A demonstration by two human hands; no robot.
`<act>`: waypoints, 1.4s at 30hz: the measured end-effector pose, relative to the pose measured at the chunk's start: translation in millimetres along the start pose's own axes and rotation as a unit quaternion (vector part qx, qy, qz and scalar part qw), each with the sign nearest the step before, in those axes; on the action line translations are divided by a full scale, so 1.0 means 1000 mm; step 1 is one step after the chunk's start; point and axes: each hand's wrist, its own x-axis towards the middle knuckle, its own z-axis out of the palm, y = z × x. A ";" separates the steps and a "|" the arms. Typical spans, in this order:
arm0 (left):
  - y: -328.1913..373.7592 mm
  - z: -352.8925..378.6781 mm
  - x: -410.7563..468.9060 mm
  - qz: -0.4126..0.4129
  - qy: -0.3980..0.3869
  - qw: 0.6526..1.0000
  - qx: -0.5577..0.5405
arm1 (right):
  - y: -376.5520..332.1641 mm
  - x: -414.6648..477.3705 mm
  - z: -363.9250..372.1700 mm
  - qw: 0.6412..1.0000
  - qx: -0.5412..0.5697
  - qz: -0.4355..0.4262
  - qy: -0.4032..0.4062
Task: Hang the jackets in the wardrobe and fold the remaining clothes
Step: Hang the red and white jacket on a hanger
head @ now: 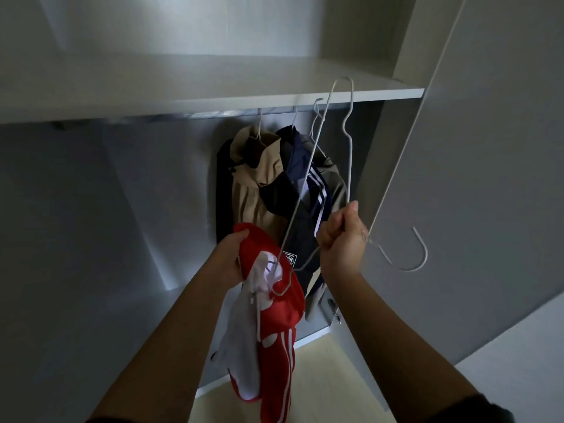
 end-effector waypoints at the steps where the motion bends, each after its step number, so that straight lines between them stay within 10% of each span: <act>1: -0.001 0.009 -0.001 -0.002 -0.007 1.000 0.002 | 0.000 0.000 0.000 1.000 0.003 0.001 0.010; 6: 0.014 0.041 -0.008 0.036 -0.019 0.999 0.006 | 0.021 -0.018 -0.018 0.987 -0.134 0.081 0.034; 14: 0.021 0.044 -0.004 0.116 0.112 0.980 0.120 | 0.030 -0.053 -0.093 0.921 -0.343 0.112 -0.149; 25: 0.009 0.050 -0.026 0.275 0.126 0.873 0.381 | -0.025 -0.049 -0.145 0.841 -0.471 0.119 -0.239; 33: 0.014 0.070 -0.033 0.195 0.081 0.922 0.324 | -0.057 -0.054 -0.174 0.839 -0.465 0.108 -0.263; 42: -0.006 0.087 -0.028 0.303 0.087 0.861 0.399 | -0.072 -0.028 -0.186 0.786 -0.527 0.129 -0.296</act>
